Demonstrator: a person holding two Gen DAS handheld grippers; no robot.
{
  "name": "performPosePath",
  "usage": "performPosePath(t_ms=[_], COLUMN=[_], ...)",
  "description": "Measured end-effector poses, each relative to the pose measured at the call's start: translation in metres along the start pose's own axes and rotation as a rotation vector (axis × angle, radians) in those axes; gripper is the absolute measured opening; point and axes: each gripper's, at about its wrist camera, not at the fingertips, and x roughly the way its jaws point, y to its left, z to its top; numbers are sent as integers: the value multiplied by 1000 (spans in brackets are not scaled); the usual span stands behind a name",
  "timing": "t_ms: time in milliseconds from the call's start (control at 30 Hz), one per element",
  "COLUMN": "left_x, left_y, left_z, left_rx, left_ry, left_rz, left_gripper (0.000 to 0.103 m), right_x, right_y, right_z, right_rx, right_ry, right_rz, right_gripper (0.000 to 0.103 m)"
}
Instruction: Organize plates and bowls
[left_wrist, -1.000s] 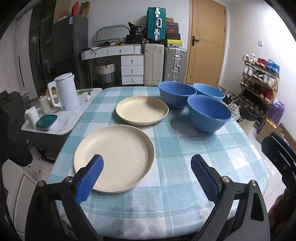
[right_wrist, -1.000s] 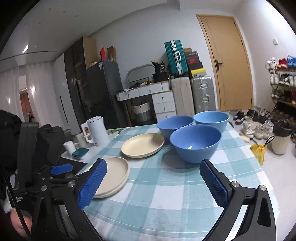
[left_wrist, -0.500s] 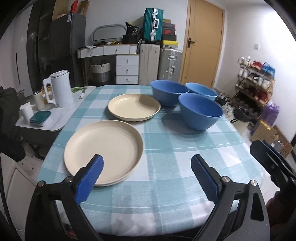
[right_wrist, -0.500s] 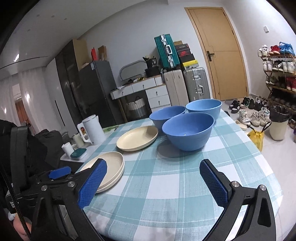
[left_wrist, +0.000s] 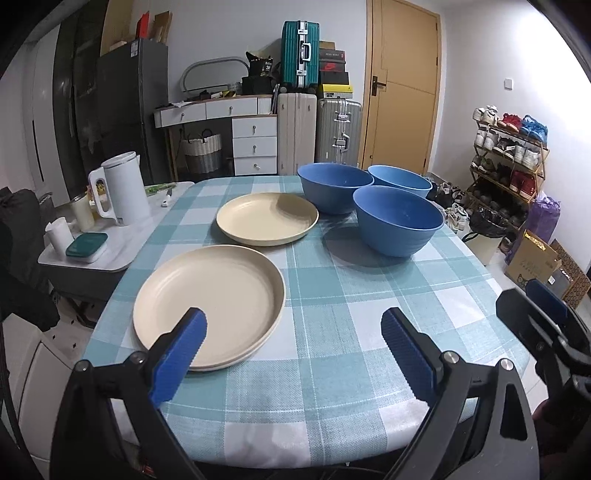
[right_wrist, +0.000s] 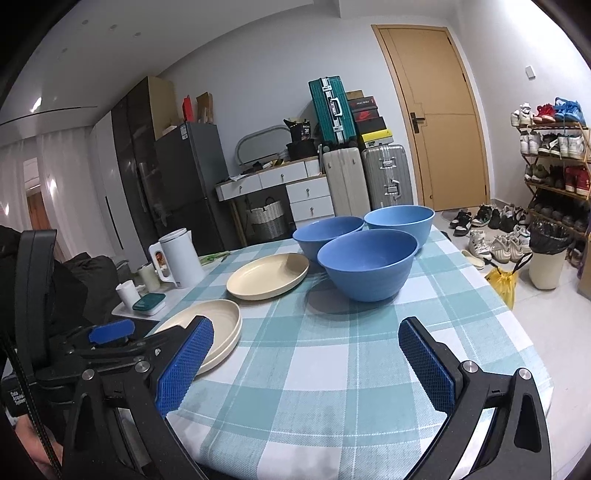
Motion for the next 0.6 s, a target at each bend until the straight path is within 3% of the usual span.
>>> performPosePath(t_ms=[433, 600], left_x=[-2, -5], left_y=[30, 43], left_z=[14, 29], left_rx=[-73, -85], left_ry=[-14, -44], left_rz=[27, 28], left_gripper=[97, 97], right_x=[8, 9], right_y=[25, 34], right_z=[7, 26], right_rx=[-80, -138], right_ry=[21, -44], right_rz=[30, 13], right_gripper=[102, 102])
